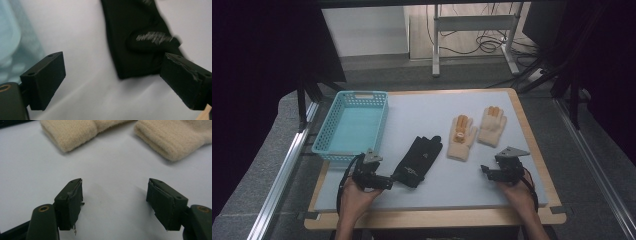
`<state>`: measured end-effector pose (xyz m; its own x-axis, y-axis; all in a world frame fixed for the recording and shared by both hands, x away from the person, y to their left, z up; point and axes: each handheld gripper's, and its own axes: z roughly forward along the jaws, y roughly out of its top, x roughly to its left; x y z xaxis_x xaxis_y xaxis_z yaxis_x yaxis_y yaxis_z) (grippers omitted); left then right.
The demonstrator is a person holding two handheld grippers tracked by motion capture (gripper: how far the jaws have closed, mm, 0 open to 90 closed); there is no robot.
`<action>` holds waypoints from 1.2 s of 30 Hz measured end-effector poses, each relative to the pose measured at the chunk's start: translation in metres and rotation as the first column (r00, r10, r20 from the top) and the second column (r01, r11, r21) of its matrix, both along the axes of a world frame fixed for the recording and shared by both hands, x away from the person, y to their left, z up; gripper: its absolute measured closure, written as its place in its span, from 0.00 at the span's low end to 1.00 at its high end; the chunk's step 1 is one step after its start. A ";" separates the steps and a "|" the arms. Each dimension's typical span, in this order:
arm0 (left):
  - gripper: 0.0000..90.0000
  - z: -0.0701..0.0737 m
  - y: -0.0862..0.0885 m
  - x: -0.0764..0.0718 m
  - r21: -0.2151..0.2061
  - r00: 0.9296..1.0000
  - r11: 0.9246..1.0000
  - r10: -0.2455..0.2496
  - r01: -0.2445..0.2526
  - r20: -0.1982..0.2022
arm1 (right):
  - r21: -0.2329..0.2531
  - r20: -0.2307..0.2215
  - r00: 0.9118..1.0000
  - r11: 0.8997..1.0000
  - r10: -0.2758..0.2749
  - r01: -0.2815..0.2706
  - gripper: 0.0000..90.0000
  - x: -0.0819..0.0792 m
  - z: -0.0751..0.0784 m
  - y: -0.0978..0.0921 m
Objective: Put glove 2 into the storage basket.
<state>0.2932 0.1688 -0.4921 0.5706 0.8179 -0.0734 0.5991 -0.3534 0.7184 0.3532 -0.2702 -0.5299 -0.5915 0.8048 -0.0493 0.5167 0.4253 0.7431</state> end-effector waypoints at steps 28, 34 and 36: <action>0.00 -0.029 -0.093 0.084 0.140 0.990 0.990 0.012 0.008 -0.139 | -0.001 0.002 1.000 1.000 0.002 -0.002 0.31 0.000 0.000 0.000; 0.00 -0.036 -0.100 0.081 0.146 0.984 0.987 -0.034 0.060 -0.174 | -0.002 0.003 1.000 1.000 0.001 -0.001 0.31 0.000 0.000 0.000; 0.00 -0.037 -0.105 0.078 0.187 0.987 0.980 -0.035 0.064 -0.154 | -0.002 0.003 1.000 1.000 0.001 -0.001 0.31 0.000 0.000 0.000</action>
<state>0.3715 0.0641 -0.5293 0.6054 0.7959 -0.0067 0.6727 -0.5072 0.5387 0.3529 -0.2697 -0.5302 -0.5923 0.8040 -0.0527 0.5139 0.4274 0.7438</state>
